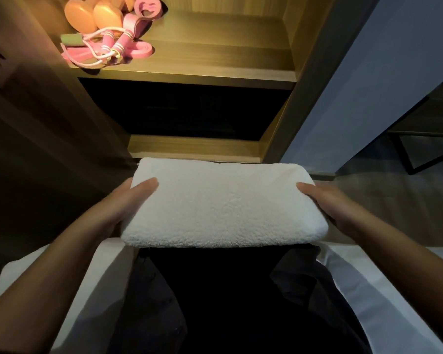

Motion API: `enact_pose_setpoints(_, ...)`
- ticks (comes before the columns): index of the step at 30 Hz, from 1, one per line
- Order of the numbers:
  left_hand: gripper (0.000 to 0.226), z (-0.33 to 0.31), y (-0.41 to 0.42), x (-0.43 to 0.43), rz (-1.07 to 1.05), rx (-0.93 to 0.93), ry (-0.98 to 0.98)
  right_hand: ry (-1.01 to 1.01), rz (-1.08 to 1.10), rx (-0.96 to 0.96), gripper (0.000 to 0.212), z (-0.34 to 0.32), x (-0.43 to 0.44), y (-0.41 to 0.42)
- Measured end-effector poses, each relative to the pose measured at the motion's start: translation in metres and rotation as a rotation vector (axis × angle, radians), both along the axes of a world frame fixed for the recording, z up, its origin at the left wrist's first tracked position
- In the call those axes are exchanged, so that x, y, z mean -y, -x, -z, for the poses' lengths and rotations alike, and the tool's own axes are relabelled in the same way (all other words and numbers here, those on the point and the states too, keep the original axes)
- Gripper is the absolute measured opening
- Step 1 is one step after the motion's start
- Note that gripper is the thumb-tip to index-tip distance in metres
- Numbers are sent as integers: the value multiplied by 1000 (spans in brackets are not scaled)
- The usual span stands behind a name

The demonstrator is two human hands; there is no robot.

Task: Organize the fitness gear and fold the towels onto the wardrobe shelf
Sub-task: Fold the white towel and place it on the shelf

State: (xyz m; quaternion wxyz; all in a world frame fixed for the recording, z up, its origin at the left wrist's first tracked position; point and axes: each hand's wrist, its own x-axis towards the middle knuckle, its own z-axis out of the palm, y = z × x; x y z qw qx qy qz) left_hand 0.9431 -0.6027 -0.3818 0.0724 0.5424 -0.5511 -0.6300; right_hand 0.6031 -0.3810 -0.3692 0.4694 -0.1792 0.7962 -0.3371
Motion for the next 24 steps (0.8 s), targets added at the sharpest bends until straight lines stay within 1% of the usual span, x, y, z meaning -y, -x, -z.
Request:
enact_pose_setpoints(1, 62, -1, 1, 0, 35, 15, -3, -13, 3, -52, 34, 7, -1, -5)
enact_pose_setpoints(3, 49, 7, 4, -2, 22, 133, 61, -48, -8, -126, 41, 19, -2, -14)
enact_pose_setpoints(5, 52, 13, 10, -9, -23, 284, 110, -85, -17, -163, 44, 24, -1, -17)
enact_pose_setpoints(7, 58, 12, 16, -16, -15, 392, 184, -133, -52, -220, 43, 22, 2, -18)
enact_pose_setpoints(8, 59, 9, 18, -18, 22, 462, 289, -156, -89, -287, 41, 19, 4, -17)
enact_pose_setpoints(10, 58, 1, 19, -21, 114, 578, 617, -180, -190, -491, 41, 10, 5, -17)
enact_pose_setpoints(11, 57, -4, 21, -23, 151, 555, 784, -172, -251, -638, 45, 4, 6, -18)
enact_pose_setpoints(12, 56, -11, 27, -27, 188, 480, 913, -134, -317, -787, 49, -3, 8, -21)
enact_pose_setpoints(13, 54, -17, 34, -32, 258, 404, 977, -65, -380, -896, 52, -10, 12, -27)
enact_pose_setpoints(14, 55, -21, 44, -38, 366, 355, 987, 9, -445, -936, 56, -16, 18, -36)
enact_pose_setpoints(15, 58, -22, 53, -46, 495, 347, 964, 62, -525, -923, 59, -20, 26, -47)
enact_pose_setpoints(16, 60, -20, 63, -53, 628, 380, 934, 86, -611, -888, 62, -21, 35, -59)
enact_pose_setpoints(18, 60, -9, 78, -63, 810, 486, 900, 35, -773, -819, 62, -13, 49, -78)
enact_pose_setpoints(20, 60, 1, 84, -60, 856, 542, 886, -89, -881, -789, 60, 0, 56, -85)
enact_pose_setpoints(24, 66, 13, 77, -49, 827, 615, 806, -185, -895, -799, 62, 16, 54, -77)
